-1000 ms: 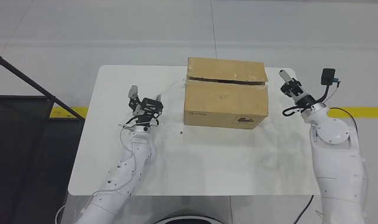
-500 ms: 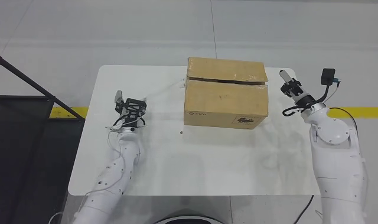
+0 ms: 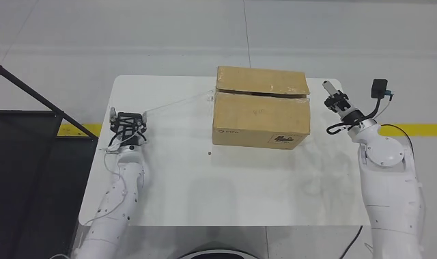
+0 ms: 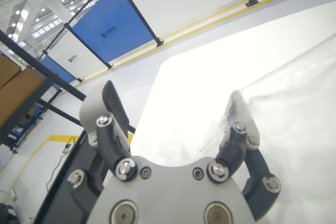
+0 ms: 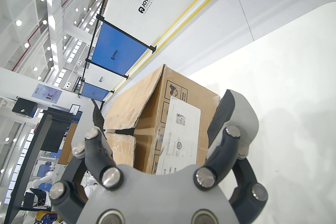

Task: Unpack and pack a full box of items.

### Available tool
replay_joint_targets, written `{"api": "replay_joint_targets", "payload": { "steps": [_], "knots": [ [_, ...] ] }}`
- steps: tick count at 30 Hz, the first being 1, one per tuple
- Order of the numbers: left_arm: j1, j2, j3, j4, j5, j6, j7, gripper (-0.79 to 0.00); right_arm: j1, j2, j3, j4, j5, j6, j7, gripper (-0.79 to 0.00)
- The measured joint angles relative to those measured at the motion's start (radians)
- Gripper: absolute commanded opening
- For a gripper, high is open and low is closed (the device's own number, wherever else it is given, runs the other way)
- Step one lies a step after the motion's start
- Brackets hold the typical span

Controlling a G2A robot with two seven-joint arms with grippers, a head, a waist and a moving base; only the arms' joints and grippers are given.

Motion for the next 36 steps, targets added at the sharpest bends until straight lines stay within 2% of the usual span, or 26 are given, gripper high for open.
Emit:
{"api": "replay_joint_targets", "payload": {
  "steps": [15,23,29,33,36],
  "knots": [
    [0.0,0.013,-0.099,0.057,-0.073,-0.043,-0.006,0.0,0.0,0.0,0.0,0.0,0.0,0.0,0.0,0.0],
    [-0.01,0.012,-0.129,0.094,-0.128,-0.028,0.031,0.0,0.0,0.0,0.0,0.0,0.0,0.0,0.0,0.0],
    [0.043,0.014,-0.166,-0.002,-0.157,0.004,0.085,0.0,0.0,0.0,0.0,0.0,0.0,0.0,0.0,0.0],
    [0.113,0.016,-0.187,-0.143,-0.15,0.02,0.113,0.0,0.0,-0.001,-0.005,-0.002,0.012,0.011,0.003,0.0],
    [0.168,0.017,-0.196,-0.251,-0.144,0.014,0.125,0.0,0.04,-0.001,-0.018,0.027,0.045,0.049,0.034,0.0]
  ]
}}
